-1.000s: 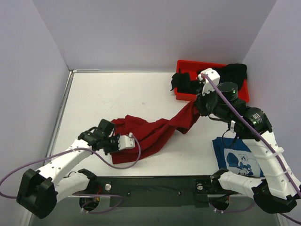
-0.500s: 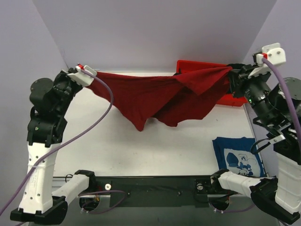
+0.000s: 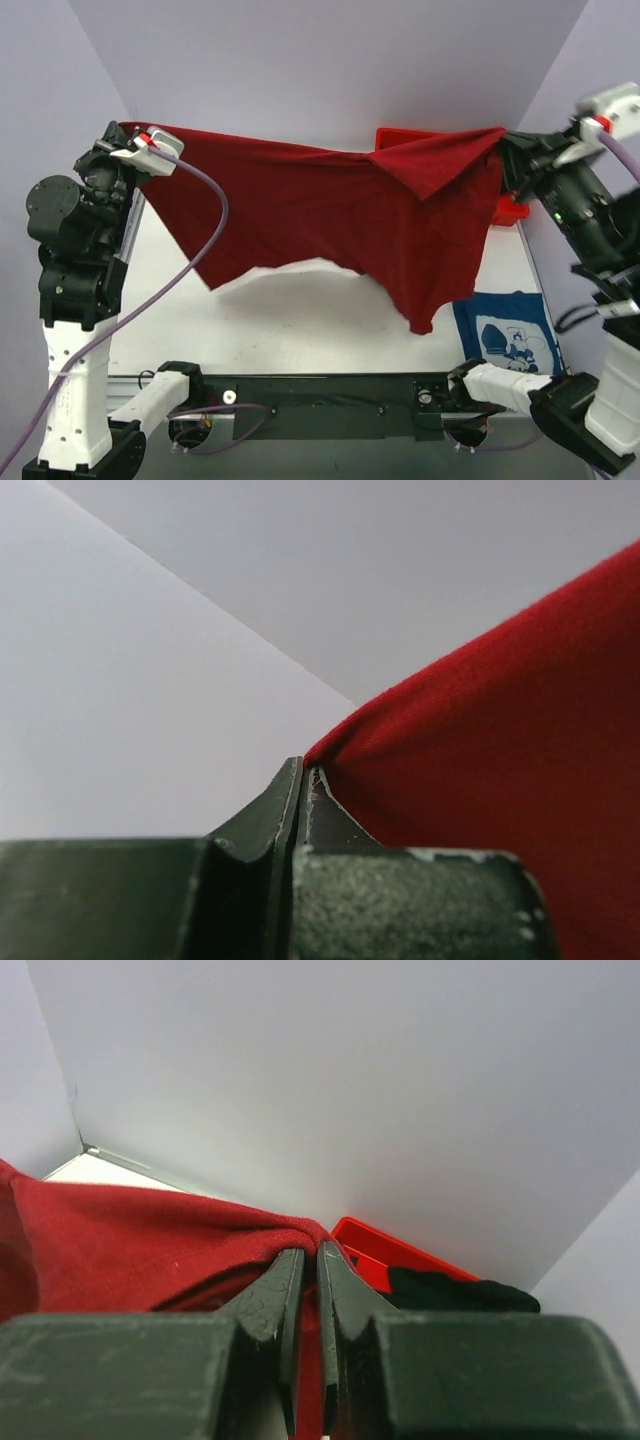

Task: Fold and stack the t-shirts
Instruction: Flatten out the tshirt, then fold the flattened tshirt in 1/3 of the way

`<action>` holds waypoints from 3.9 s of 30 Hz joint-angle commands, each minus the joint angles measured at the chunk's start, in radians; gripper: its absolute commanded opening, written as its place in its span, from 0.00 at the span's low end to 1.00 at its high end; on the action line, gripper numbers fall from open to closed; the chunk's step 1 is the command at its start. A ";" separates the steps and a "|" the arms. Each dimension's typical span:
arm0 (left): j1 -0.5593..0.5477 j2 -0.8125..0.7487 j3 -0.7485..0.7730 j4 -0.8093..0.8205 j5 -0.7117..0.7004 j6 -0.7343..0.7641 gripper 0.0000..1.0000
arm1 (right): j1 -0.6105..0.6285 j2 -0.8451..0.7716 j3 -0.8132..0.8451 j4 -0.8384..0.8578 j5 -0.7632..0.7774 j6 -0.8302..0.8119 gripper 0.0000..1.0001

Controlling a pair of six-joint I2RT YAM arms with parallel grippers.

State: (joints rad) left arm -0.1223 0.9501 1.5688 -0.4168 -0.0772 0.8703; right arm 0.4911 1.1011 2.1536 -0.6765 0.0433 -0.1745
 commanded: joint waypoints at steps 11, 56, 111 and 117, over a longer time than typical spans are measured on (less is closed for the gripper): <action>0.220 0.490 0.186 0.507 0.063 0.078 0.00 | -0.227 0.695 0.255 0.713 -0.332 0.315 0.00; 0.345 0.181 -0.499 -1.162 0.144 0.483 0.00 | 0.449 0.255 -0.914 -0.475 -0.626 0.090 0.00; 0.342 0.361 -0.802 -0.002 -0.035 0.006 0.00 | 0.087 0.957 -0.379 -0.095 -0.072 -0.300 0.00; 0.343 0.384 -0.754 0.030 -0.045 -0.036 0.60 | 0.086 1.023 -0.292 -0.051 0.088 -0.160 0.45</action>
State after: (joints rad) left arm 0.2157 1.3239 0.7658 -0.4595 -0.1020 0.8745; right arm 0.5808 2.0853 1.7775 -0.7322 -0.0200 -0.4469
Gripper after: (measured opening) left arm 0.449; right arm 0.299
